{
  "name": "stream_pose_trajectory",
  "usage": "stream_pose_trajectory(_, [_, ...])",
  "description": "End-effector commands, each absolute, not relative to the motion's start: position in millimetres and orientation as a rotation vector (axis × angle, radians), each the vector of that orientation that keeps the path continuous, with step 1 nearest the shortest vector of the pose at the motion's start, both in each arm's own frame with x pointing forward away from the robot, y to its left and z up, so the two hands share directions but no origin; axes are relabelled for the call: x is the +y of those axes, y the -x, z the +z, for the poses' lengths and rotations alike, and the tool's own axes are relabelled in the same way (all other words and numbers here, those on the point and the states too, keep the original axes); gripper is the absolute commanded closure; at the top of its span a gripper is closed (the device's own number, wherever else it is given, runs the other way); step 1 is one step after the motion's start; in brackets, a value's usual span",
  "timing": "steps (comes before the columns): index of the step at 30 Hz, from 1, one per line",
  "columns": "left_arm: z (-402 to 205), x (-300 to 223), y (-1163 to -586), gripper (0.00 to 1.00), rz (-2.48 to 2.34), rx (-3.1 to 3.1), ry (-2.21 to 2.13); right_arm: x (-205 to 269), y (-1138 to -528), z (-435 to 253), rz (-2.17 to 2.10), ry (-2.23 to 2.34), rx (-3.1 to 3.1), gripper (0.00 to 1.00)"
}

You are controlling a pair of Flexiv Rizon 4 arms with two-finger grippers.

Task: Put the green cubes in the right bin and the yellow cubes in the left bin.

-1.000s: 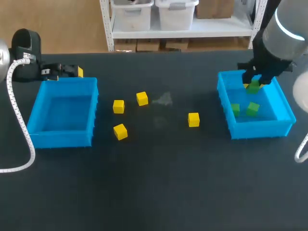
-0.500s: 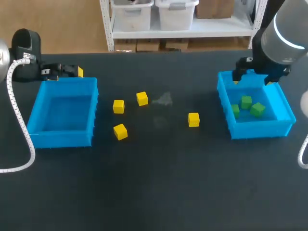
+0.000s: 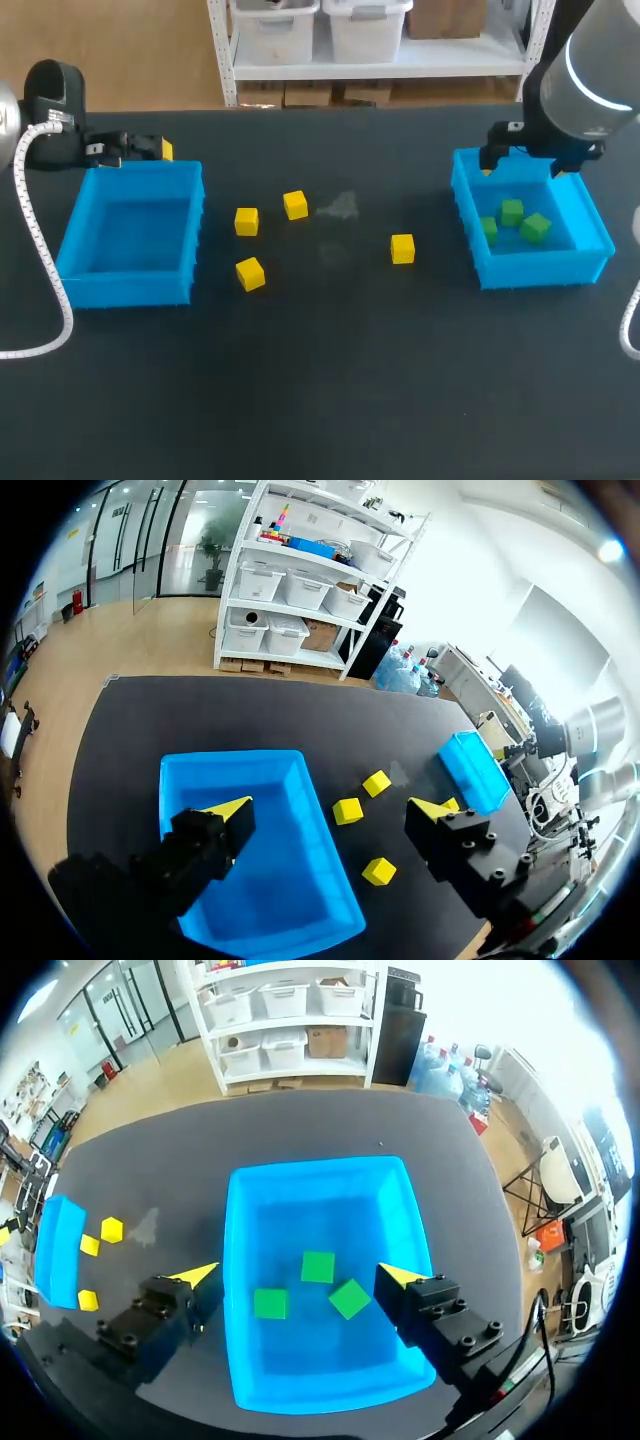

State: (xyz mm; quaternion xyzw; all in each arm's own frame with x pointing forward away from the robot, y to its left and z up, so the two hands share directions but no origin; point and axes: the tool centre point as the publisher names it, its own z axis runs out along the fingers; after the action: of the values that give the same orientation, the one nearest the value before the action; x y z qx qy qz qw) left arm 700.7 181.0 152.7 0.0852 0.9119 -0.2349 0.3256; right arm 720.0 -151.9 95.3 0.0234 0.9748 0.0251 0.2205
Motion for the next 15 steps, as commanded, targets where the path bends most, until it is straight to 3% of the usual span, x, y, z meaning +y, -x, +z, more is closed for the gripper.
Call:
stream_pose_trajectory(1, [151.0, 183.0, -700.4, 0.0, -0.626, 2.382, -0.228, -152.4, -718.0, 95.2, 0.069, -0.066, 2.689, 0.0])
stream_pose_trajectory(15, [166.2, 189.1, -716.2, 0.0, -0.591, 2.377, -0.342, -152.4, -718.0, 95.2, 0.069, -0.066, 2.689, 0.0])
